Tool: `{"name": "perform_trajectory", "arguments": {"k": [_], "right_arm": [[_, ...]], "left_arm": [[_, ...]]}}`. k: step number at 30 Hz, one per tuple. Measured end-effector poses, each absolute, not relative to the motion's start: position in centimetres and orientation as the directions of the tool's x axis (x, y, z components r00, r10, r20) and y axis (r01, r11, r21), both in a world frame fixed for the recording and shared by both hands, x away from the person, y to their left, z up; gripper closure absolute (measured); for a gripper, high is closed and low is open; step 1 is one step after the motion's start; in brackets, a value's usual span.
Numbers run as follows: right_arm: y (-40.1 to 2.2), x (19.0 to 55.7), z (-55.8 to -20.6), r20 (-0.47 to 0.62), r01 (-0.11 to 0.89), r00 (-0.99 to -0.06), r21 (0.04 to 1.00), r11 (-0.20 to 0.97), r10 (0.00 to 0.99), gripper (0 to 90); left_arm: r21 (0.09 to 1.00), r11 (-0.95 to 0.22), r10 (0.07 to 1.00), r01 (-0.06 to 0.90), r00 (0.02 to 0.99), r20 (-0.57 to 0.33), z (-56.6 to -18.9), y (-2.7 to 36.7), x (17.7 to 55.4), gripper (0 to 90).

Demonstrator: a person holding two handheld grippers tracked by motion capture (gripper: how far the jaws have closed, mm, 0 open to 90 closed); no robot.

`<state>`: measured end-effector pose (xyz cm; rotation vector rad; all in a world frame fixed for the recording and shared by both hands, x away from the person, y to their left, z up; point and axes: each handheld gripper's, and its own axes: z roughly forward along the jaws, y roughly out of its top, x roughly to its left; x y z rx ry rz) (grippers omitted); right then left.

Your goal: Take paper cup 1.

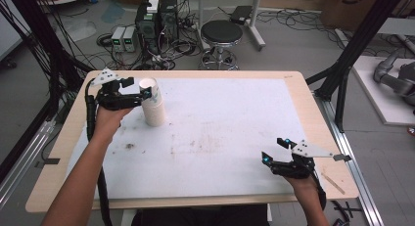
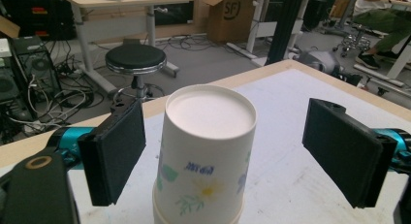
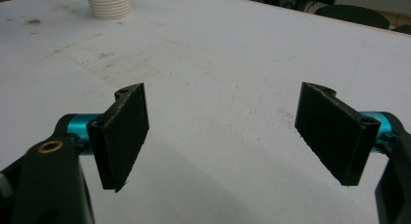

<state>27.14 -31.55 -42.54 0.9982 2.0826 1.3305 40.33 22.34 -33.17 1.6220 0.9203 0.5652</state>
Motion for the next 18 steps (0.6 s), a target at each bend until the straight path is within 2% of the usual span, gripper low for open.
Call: {"name": "perform_trajectory", "arguments": {"k": [18], "right_arm": [[-32.0, 27.0, -42.6, 0.000, 0.330, -0.615, 0.908, 0.257, 0.789, 20.2]], "left_arm": [[0.927, -0.087, 0.813, 0.364, 0.563, -0.145, -35.3, 21.3, 43.7, 16.6]]}}
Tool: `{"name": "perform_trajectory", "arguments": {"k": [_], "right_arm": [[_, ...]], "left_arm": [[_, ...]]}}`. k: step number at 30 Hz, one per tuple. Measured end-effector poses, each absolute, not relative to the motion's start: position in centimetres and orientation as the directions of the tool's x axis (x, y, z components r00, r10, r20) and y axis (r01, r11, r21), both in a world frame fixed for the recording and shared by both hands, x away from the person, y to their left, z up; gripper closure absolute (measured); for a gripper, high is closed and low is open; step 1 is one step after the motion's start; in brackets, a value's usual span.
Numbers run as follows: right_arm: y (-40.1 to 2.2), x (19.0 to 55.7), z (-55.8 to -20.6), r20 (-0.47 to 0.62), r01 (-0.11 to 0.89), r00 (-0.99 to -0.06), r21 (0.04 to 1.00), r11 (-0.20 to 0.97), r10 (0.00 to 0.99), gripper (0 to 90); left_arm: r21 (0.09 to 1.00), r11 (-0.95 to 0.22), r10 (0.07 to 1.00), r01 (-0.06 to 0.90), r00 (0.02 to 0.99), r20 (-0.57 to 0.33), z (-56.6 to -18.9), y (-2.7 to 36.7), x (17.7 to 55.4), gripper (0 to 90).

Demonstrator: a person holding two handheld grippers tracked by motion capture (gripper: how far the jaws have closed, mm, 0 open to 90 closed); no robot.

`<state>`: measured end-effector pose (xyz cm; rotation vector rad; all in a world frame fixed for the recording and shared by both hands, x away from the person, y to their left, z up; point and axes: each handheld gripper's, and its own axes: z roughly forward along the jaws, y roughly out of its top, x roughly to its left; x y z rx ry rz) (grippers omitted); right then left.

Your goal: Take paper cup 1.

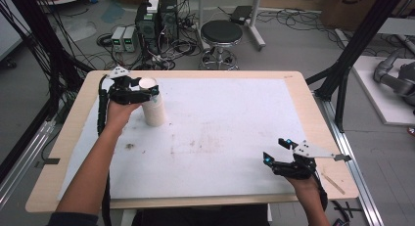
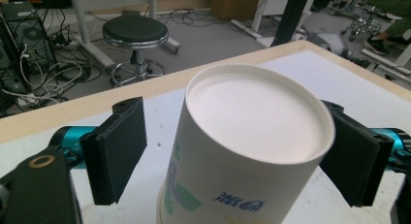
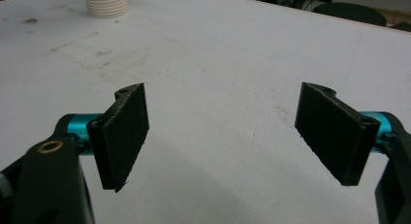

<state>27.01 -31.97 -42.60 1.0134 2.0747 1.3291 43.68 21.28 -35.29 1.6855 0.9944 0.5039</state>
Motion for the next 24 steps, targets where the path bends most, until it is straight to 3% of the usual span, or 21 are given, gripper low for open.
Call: {"name": "perform_trajectory", "arguments": {"k": [10, 24], "right_arm": [[-32.23, 26.75, -42.54, 0.005, 0.333, -0.612, 0.909, 0.252, 0.791, 20.2], [-32.06, 26.84, -42.55, 0.006, 0.334, -0.617, 0.907, 0.255, 0.787, 20.2]], "left_arm": [[0.935, -0.087, 0.808, 0.344, 0.573, -0.136, -35.39, 20.90, 43.77, 31.2], [0.937, -0.090, 0.809, 0.337, 0.574, -0.129, -35.22, 20.98, 43.73, 31.8]]}}
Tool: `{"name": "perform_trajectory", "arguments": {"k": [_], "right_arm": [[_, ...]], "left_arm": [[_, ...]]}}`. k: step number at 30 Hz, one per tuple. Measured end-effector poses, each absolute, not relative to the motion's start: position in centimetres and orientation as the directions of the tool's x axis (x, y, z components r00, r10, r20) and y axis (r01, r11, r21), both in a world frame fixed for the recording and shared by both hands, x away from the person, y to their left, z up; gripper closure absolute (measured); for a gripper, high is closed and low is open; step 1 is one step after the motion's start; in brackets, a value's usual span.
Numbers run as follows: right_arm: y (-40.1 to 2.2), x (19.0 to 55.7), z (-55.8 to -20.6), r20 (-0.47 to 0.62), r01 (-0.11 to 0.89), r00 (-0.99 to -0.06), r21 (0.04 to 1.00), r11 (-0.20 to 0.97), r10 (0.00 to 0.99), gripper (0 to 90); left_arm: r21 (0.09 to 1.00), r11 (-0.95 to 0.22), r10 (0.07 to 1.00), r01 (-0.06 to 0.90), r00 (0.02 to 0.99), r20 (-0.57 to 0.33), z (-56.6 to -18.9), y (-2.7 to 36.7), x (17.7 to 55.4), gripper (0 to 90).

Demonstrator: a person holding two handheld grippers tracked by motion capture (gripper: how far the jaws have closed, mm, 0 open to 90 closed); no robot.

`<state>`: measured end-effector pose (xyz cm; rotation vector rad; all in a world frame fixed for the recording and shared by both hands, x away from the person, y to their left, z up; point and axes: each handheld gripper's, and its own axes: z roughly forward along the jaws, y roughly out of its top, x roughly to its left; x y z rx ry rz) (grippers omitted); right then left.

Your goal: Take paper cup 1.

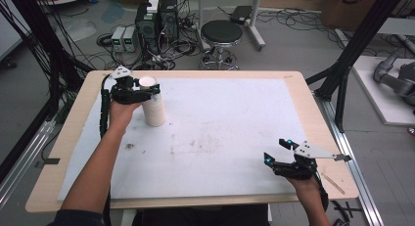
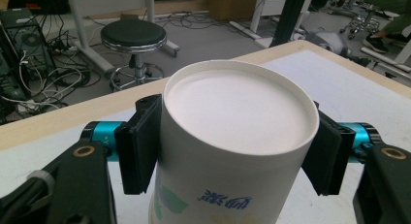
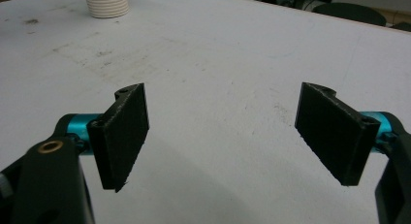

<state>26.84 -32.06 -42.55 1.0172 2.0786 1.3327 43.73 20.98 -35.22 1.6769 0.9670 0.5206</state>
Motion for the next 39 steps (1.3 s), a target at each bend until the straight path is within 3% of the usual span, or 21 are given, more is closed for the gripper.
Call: {"name": "perform_trajectory", "arguments": {"k": [18, 39], "right_arm": [[-32.0, 26.8, -42.5, 0.008, 0.335, -0.620, 0.907, 0.256, 0.784, 20.2], [-31.6, 26.9, -42.5, 0.015, 0.339, -0.628, 0.905, 0.256, 0.778, 20.2]], "left_arm": [[0.944, -0.072, 0.812, 0.322, 0.569, -0.132, -34.6, 21.0, 43.7, 32.0], [0.981, 0.035, 0.813, 0.192, 0.565, -0.139, -28.6, 22.6, 42.5, 32.5]]}}
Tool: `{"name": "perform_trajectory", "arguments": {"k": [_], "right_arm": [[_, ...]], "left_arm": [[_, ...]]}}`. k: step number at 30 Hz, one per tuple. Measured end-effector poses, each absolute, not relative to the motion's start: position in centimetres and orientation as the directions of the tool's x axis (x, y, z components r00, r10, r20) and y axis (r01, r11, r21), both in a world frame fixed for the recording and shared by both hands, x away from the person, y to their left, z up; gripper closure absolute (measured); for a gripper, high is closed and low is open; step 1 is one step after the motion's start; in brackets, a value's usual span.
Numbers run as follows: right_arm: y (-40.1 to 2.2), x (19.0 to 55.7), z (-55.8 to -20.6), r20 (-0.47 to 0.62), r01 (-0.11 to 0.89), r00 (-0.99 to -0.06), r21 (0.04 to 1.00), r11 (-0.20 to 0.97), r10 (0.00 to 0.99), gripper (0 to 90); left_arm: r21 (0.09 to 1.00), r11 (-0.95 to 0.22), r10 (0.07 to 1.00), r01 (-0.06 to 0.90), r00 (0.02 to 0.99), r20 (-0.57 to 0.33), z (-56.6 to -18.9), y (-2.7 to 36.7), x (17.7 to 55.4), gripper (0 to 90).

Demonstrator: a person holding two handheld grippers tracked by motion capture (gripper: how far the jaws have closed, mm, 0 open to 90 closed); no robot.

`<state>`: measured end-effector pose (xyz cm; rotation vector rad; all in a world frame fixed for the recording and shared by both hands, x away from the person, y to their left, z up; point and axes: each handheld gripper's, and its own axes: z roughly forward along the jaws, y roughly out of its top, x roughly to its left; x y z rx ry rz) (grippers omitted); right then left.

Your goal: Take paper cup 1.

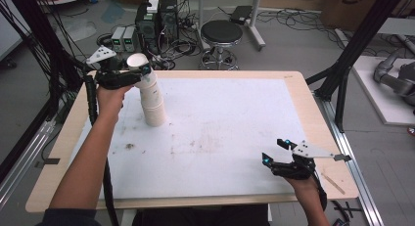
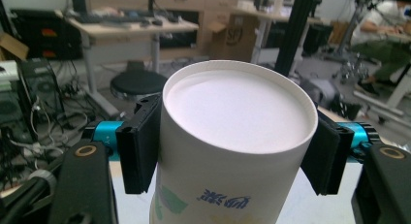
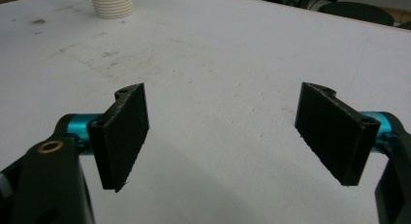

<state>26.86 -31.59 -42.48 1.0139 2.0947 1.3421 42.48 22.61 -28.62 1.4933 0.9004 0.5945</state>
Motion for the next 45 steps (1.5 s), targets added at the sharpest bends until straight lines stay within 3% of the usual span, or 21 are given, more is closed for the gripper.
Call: {"name": "perform_trajectory", "arguments": {"k": [12, 21, 31, 45], "right_arm": [[-31.4, 26.9, -42.6, 0.010, 0.337, -0.631, 0.904, 0.262, 0.776, 20.2], [-31.1, 27.1, -42.6, 0.010, 0.335, -0.643, 0.903, 0.269, 0.766, 20.2], [-30.4, 27.4, -42.5, 0.015, 0.335, -0.656, 0.902, 0.273, 0.754, 20.2], [-29.0, 29.1, -41.2, 0.001, 0.306, -0.687, 0.907, 0.288, 0.727, 20.2]], "left_arm": [[0.991, 0.059, 0.783, 0.122, 0.610, -0.121, -26.4, 23.8, 39.9, 32.5], [0.990, 0.067, 0.708, 0.122, 0.694, -0.133, -26.4, 23.6, 37.3, 32.5], [0.989, 0.077, 0.646, 0.129, 0.749, -0.148, -29.5, 22.5, 33.5, 32.4], [0.987, -0.044, 0.617, 0.154, 0.781, -0.094, -34.9, 19.9, 30.9, 32.3]]}}
